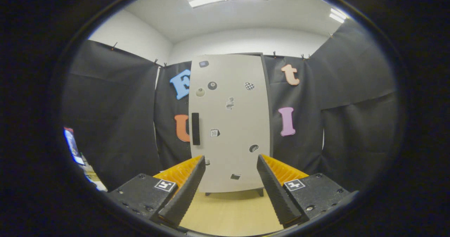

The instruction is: Open the shoe cabinet door, grab the shoes and put them into the shoe cabinet, then close the shoe cabinet door.

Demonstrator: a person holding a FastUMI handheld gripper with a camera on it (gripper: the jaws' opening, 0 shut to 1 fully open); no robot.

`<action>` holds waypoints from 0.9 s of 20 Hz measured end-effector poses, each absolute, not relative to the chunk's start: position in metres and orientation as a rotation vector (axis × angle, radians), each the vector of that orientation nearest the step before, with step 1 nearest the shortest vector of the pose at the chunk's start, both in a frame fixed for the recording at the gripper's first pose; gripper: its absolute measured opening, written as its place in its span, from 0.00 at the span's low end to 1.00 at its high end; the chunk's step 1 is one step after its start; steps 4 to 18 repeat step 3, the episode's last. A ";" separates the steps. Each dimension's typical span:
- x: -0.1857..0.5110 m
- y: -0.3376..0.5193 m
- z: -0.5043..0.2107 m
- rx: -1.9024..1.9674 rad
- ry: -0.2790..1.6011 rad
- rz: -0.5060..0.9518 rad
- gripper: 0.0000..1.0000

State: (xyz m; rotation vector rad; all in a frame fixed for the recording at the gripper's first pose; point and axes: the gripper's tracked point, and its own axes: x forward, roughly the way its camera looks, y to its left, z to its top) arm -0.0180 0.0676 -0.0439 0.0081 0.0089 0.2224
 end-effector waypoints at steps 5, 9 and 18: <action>-0.022 0.066 -0.042 0.013 0.004 0.227 0.97; -0.022 0.066 -0.042 0.013 0.004 0.227 0.97; -0.022 0.066 -0.042 0.013 0.004 0.227 0.97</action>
